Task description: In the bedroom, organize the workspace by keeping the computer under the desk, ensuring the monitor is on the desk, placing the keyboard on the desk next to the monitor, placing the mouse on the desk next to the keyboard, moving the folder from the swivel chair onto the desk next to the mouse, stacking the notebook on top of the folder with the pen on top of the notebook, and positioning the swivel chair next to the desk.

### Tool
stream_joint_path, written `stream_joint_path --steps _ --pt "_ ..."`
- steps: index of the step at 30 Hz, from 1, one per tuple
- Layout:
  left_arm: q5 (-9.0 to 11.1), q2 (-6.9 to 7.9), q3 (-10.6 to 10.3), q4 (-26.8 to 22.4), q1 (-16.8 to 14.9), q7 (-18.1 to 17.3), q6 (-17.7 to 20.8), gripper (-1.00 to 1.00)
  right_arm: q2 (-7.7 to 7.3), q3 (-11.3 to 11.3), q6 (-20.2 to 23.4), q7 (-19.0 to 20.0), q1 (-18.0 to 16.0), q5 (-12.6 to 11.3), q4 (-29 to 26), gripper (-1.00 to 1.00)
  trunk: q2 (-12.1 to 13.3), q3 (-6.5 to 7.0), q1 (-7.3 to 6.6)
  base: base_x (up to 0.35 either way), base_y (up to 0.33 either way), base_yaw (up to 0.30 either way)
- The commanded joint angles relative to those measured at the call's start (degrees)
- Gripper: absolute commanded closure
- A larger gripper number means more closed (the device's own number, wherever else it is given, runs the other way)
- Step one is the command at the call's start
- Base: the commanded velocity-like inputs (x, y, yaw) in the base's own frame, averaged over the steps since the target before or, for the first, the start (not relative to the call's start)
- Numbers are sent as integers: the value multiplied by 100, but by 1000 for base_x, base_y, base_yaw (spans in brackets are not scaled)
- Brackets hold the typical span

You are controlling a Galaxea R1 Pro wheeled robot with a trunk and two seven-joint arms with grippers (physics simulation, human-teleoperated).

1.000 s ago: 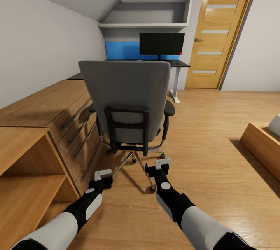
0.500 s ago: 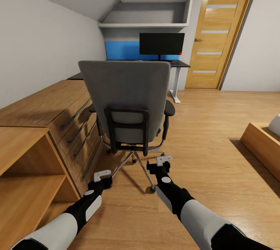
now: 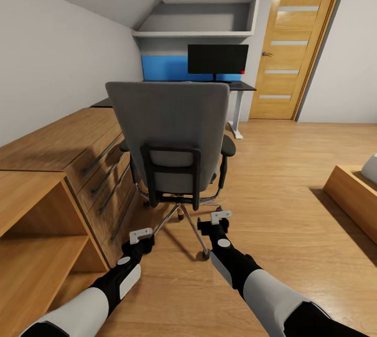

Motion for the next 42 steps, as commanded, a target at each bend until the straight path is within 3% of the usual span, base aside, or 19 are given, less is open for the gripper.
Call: stream_joint_path --steps 1,13,24,42 --pt "40 -7 -48 2 -4 37 -25 -100 0 50 -39 -5 -7 -59 11 -100 -2 -5 -1 0 0 0" --pt "29 -90 -90 -7 -4 47 19 -100 0 74 -79 664 -3 -38 -1 -100 -2 -5 -1 0 0 0" --pt "21 -145 -101 -370 -4 67 430 -100 0 67 -94 727 -3 -33 -10 -100 -2 -5 -1 0 0 0" --pt "-61 -114 -157 -411 -4 20 469 -100 0 60 -95 738 5 -34 -3 -100 -2 -5 -1 19 0 0"
